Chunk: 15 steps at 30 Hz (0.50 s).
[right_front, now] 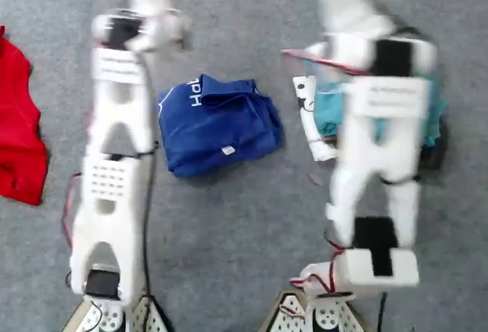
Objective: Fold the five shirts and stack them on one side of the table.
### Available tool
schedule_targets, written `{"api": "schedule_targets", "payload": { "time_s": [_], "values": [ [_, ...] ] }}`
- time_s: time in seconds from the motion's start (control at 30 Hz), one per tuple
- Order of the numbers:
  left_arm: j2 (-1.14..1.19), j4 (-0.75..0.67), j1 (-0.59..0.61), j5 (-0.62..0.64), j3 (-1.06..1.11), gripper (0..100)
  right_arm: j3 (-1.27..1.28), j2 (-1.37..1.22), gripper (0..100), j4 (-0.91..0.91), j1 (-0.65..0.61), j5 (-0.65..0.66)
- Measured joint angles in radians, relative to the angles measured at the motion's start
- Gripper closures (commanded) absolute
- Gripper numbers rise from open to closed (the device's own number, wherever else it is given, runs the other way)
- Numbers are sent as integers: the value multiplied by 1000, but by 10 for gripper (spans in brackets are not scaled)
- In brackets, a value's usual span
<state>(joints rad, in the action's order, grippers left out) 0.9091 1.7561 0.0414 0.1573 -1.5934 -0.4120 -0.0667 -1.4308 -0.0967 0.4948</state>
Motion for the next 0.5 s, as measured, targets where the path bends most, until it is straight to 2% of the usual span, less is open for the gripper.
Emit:
{"api": "schedule_targets", "payload": {
  "time_s": [0.13,0.23,0.37,0.5],
  "values": [
    [-2,0,199,-34,63,971,-2,-212,981,20,-224,-83],
    [0,0,302,-92,167,971,-54,-393,982,23,-344,-106],
    [-11,-3,384,-183,356,971,-226,-624,983,25,-394,-114],
    [-83,-3,388,-210,575,971,-454,-813,983,25,-388,-114]
  ]
}}
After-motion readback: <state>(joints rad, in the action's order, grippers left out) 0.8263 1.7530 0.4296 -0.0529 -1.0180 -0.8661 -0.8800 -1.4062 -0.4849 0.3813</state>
